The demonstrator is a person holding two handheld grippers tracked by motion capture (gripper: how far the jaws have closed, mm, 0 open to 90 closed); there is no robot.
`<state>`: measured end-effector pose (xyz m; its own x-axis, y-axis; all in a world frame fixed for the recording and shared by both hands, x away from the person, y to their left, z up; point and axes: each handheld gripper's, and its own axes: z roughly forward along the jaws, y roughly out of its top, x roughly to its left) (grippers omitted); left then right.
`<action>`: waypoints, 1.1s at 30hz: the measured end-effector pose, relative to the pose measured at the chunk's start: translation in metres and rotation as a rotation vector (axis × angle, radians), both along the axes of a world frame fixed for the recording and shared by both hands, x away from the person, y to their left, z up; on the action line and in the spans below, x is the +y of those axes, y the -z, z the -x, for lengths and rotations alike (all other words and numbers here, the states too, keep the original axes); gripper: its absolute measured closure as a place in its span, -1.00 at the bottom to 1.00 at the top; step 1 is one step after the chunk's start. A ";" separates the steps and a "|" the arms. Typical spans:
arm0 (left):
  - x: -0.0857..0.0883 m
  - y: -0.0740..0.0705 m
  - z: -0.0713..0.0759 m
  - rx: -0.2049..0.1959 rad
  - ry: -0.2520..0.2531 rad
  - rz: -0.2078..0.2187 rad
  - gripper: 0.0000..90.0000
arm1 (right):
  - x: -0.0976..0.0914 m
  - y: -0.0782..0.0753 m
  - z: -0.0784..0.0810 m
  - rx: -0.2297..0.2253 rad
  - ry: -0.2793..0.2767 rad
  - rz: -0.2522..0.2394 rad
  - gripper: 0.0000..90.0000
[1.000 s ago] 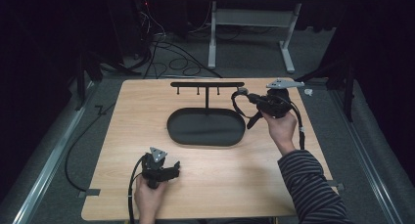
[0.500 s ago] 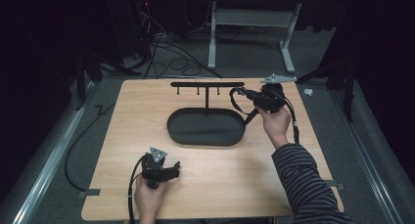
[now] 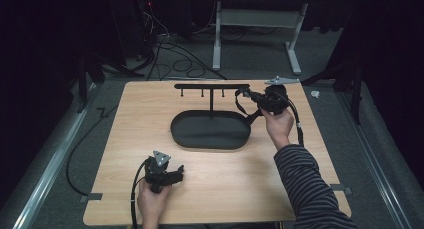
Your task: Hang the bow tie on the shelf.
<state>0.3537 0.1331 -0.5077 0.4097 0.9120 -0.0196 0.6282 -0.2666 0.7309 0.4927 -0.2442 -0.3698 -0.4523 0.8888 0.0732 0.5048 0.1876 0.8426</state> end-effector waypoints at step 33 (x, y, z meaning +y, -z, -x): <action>0.000 0.000 0.000 0.000 0.001 0.000 -0.62 | -0.019 0.004 0.017 0.018 -0.025 -0.017 0.52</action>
